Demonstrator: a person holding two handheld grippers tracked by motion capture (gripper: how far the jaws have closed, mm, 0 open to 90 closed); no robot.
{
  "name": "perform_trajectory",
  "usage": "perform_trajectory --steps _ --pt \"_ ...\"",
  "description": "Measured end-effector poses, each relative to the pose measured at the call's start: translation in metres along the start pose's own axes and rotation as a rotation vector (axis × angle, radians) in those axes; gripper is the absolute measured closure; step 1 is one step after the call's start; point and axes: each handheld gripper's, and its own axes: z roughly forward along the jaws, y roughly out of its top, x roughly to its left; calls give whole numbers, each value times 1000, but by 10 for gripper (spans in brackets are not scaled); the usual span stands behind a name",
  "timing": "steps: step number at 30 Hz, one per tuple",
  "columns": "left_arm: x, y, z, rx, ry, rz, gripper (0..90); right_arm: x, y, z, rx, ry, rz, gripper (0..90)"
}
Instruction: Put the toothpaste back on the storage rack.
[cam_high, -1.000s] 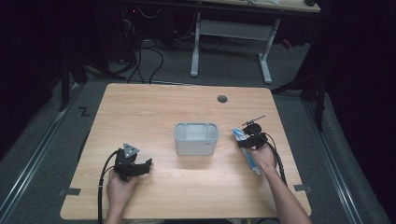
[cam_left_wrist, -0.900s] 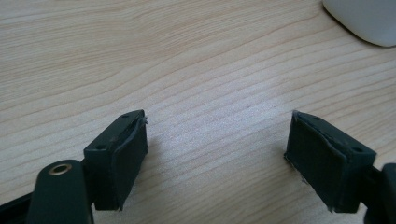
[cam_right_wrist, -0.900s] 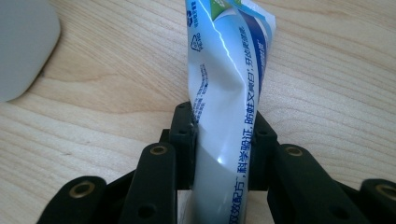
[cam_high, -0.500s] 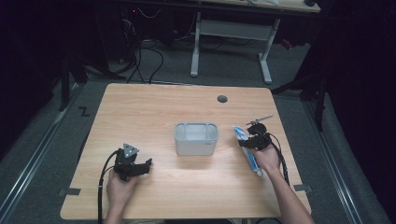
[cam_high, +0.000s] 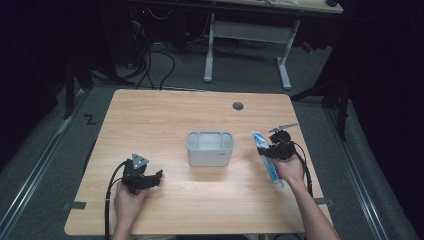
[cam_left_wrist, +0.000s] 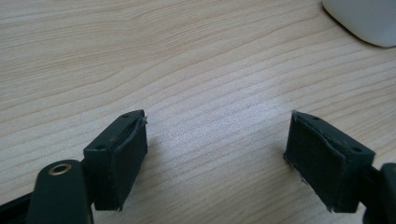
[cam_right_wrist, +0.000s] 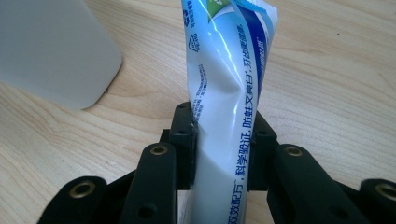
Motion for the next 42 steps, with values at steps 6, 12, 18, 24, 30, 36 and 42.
perform_trajectory --steps 6,12,18,24,30,36,42 --pt "0 0 0 0 0 2 211 2 0 -4 -21 2 -9 708" --pt "0 0 0 0 0 0 211 4 2 -9 -37 11 -12 708" --pt "0 0 0 0 0 1 211 6 3 -15 -58 15 -23 708" --pt "0 0 0 0 0 1 211 9 5 -20 -82 26 -39 706" --pt "0 0 0 0 0 2 211 13 6 -24 -101 37 -48 706" --pt "0 0 0 0 0 2 211 15 7 -28 -129 58 -47 704" --pt "0 0 0 0 0 1 212 17 8 -32 -152 78 -55 704"
